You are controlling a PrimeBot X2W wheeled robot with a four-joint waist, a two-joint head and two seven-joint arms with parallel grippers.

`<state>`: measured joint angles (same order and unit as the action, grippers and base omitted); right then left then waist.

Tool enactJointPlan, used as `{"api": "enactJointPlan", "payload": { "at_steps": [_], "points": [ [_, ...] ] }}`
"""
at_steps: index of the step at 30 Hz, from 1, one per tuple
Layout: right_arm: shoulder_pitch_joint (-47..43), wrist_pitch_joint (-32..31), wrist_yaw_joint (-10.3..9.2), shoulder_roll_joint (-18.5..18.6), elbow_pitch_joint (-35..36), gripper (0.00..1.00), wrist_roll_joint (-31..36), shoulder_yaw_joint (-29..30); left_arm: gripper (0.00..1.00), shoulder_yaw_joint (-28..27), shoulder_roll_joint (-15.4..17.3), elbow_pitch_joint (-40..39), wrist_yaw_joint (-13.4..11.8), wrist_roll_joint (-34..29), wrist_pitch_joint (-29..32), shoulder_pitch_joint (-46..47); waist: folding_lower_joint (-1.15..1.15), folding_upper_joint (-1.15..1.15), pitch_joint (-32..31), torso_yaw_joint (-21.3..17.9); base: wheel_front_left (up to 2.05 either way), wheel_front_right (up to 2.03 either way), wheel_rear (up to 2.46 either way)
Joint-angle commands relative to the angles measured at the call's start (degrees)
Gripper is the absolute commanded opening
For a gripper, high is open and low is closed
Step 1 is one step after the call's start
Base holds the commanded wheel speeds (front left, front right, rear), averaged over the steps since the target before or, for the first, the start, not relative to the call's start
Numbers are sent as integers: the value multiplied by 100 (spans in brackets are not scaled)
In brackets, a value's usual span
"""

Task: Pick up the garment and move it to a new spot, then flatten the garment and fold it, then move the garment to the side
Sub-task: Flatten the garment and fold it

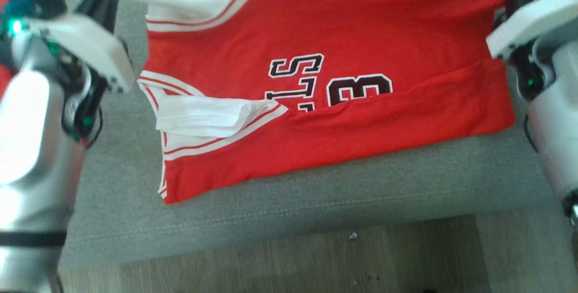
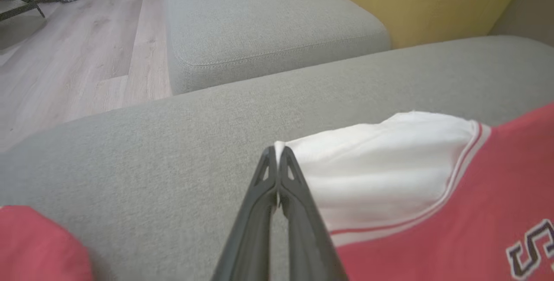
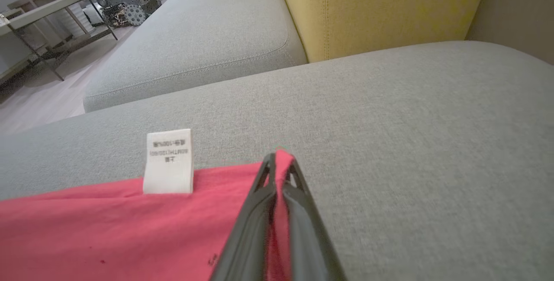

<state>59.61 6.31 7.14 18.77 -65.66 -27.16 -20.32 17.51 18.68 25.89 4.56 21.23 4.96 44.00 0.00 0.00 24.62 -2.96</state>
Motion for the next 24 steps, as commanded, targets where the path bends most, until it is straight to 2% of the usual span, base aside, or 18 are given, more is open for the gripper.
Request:
{"api": "enactJointPlan", "payload": {
  "at_steps": [1,7,14,19,24],
  "points": [
    [-140,86,35,58,202,0,-81,-88,0,-173,351,-325,4,-38,43,-16,0,0,-127,28,0,0,0],
    [-507,97,35,237,363,0,-327,-248,0,-127,602,-1141,-17,44,381,-733,0,0,-390,92,0,0,0],
    [-881,-74,35,484,645,0,-548,-519,0,223,1062,-2249,188,433,1154,-1685,0,0,-587,165,0,0,0],
    [-1082,-399,35,689,651,0,-589,-648,0,468,1463,-2861,249,774,1672,-2235,0,0,-662,196,0,0,0],
    [-1276,-837,35,772,773,0,-693,-800,0,618,1697,-3225,264,1025,2000,-2592,0,0,-706,186,0,0,0]
  ]
}}
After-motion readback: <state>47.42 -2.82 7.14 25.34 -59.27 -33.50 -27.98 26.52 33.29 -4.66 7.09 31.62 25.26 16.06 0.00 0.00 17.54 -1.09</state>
